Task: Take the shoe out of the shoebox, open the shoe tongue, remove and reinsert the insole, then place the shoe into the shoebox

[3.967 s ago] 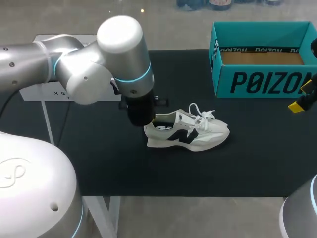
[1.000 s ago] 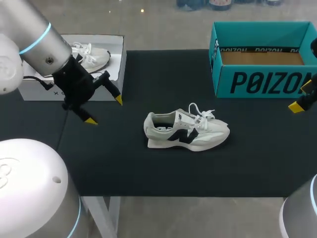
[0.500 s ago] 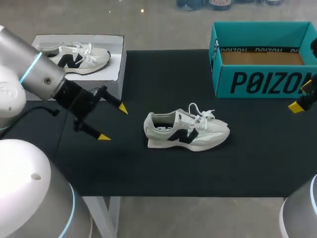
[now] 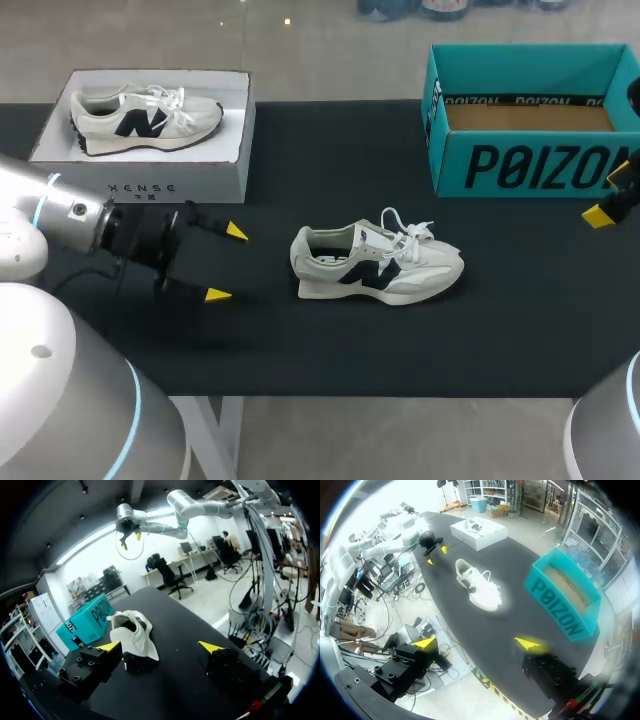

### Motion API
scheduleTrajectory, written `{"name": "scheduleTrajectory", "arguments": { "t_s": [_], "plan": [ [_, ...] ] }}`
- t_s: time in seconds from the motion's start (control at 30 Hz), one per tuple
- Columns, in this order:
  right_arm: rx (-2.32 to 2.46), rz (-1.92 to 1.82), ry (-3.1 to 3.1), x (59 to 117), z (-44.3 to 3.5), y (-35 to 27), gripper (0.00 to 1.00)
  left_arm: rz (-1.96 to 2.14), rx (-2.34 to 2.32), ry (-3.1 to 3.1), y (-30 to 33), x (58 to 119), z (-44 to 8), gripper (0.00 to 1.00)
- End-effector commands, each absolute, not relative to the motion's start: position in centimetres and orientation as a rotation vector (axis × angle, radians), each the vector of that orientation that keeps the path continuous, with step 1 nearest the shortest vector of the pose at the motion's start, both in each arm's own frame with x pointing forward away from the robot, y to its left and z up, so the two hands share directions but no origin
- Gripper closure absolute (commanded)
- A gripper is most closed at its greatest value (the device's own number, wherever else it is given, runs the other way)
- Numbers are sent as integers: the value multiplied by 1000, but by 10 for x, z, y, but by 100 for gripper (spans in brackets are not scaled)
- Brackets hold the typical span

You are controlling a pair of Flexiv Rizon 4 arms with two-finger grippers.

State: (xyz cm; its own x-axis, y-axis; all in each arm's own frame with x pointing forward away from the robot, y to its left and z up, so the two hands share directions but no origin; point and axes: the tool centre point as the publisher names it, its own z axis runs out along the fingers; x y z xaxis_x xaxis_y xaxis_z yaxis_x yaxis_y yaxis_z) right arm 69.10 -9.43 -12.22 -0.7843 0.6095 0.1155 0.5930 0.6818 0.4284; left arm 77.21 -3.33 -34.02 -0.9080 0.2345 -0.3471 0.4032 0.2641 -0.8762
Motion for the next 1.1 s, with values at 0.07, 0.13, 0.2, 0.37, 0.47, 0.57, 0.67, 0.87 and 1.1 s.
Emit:
{"name": "scheduleTrajectory", "arguments": {
  "t_s": [0.07,0.13,0.2,0.37,0.47,0.57,0.67,0.87,1.1],
  "plan": [
    [1021,701,2853,694,-122,-93,0,-2003,421,2279,-52,781,-361,0],
    [1021,701,2853,694,-122,-93,0,-2015,413,2284,-55,785,-363,0],
    [1021,701,2853,694,-122,-93,0,-2041,395,2280,-61,788,-367,0],
    [1021,701,2853,694,-122,-93,0,-2046,377,2316,-69,799,-375,0],
    [1021,701,2853,694,-122,-93,0,-2041,355,2345,-68,806,-380,0],
    [1021,701,2853,694,-122,-93,0,-2007,332,2400,-66,814,-386,0],
    [1021,701,2853,694,-122,-93,0,-1981,329,2423,-63,821,-390,0],
    [1021,701,2853,694,-122,-93,0,-1976,300,2439,-68,823,-397,0],
    [1021,701,2853,694,-122,-93,0,-1934,271,2472,-79,825,-412,0]
  ]
}}
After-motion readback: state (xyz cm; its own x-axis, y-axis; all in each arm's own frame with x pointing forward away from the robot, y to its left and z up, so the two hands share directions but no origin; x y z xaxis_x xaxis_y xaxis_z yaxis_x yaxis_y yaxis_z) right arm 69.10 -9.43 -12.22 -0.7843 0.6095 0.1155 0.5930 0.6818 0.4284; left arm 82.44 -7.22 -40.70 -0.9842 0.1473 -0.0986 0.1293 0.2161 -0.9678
